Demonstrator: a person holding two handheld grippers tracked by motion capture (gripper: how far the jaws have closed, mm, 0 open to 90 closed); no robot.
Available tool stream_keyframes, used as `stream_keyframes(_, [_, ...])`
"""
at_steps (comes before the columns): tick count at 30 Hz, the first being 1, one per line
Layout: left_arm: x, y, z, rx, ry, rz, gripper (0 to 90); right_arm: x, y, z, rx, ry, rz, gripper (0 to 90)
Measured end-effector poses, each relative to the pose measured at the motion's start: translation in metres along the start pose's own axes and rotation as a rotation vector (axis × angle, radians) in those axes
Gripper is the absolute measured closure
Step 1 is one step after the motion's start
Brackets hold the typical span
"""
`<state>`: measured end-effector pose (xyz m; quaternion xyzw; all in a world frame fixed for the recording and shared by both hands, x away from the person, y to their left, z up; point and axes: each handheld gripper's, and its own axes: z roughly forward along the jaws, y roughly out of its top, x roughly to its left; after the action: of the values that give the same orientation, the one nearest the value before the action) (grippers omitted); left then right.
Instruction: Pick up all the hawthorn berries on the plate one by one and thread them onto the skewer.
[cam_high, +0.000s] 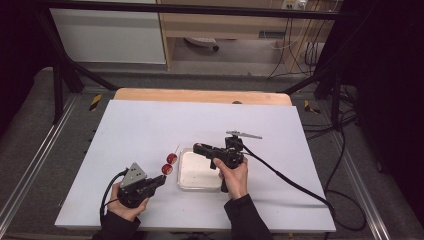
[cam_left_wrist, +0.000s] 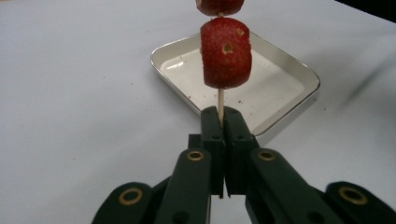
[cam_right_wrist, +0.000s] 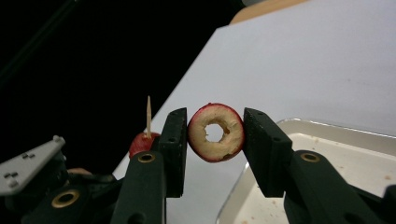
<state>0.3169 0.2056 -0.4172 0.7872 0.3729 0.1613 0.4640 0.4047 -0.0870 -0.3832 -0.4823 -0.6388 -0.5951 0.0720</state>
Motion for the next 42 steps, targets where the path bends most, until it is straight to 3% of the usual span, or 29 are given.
stream_keyframes(20, [-0.029,0.007,0.015,-0.037,-0.031,-0.097,88.4,0.008,-0.011,0.004,-0.323,0.098,0.091,61.7])
stream_keyframes(31, [-0.041,0.013,0.029,-0.044,-0.052,-0.122,88.4,0.009,-0.014,0.006,-0.392,0.147,0.127,61.8])
stream_keyframes(42, [-0.040,0.013,0.029,-0.061,-0.044,-0.127,88.4,0.009,-0.018,0.008,-0.401,0.171,0.142,61.8])
